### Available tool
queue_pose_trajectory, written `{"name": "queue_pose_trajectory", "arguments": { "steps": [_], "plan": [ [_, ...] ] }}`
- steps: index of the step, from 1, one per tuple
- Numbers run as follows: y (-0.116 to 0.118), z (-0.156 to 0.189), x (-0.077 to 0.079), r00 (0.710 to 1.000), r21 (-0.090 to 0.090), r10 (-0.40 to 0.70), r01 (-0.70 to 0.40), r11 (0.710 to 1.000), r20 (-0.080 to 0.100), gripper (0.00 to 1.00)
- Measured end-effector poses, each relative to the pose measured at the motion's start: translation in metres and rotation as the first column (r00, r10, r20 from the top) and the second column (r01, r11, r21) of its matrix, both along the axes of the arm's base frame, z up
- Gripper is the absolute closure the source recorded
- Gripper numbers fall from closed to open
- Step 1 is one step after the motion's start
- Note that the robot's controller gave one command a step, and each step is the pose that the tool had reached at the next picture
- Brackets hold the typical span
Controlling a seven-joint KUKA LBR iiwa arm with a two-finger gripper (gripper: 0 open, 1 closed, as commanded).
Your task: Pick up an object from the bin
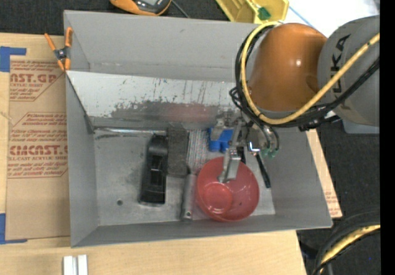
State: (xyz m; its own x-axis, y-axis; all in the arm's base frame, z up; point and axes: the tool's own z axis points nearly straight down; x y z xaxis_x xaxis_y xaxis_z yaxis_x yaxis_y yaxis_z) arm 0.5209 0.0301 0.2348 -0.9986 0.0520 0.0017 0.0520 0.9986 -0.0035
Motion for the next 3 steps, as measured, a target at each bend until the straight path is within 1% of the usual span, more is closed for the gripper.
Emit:
{"name": "queue_pose_trajectory", "arguments": {
  "steps": [1,2,3],
  "plan": [
    [0.017,0.000,0.015,1.000,0.002,-0.017,0.017,1.000,0.004,0.00],
    [0.012,-0.004,0.060,1.000,0.000,-0.030,0.030,1.000,0.006,0.00],
    [0.040,-0.064,0.052,0.981,0.005,0.193,-0.193,0.981,0.013,0.00]
  ]
}}
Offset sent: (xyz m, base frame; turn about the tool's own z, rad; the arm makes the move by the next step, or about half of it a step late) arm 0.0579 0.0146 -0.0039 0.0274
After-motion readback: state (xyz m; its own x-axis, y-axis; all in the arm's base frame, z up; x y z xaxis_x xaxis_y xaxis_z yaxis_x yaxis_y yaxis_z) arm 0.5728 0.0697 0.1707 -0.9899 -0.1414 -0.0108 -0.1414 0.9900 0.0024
